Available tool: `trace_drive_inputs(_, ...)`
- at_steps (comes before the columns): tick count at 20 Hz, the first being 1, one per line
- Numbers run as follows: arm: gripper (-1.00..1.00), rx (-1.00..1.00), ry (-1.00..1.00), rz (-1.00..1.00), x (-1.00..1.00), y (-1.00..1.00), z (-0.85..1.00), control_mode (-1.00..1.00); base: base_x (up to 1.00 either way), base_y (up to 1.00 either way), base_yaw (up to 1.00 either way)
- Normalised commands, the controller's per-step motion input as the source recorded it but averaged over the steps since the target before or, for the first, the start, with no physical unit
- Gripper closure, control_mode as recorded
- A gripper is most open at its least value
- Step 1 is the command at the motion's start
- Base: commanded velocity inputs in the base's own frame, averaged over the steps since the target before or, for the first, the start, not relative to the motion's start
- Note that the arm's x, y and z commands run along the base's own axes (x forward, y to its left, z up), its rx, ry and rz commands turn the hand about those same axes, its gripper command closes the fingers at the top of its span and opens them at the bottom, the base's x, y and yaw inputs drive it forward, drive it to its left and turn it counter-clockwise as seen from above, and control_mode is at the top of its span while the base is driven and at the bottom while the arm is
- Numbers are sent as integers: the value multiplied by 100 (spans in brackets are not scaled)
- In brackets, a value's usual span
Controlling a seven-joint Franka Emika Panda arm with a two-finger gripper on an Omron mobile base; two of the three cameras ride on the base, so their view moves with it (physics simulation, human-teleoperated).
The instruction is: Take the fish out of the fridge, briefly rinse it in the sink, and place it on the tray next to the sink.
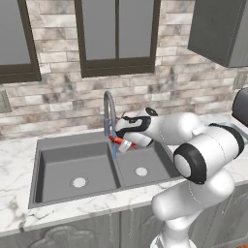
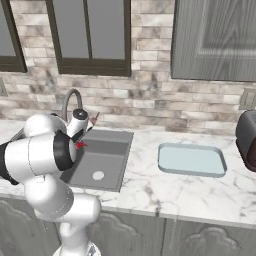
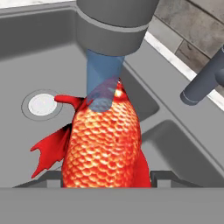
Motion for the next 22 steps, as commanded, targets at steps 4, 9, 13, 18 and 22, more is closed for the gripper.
trace_drive_inputs(4, 100, 0, 0, -1, 1, 0, 0, -100, 0, 0, 0)
trace_drive_inputs(9, 100, 0, 0, 0, 0, 0, -1, -100, 0, 0, 0)
trace_drive_inputs(13, 100, -4, 0, 0, 0, 0, -25, -100, 0, 0, 0)
trace_drive_inputs(18, 100, 0, -5, -1, -23, -4, 21, -100, 0, 0, 0)
trace_drive_inputs(22, 100, 2, -12, -9, -81, -31, 95, -100, 0, 0, 0)
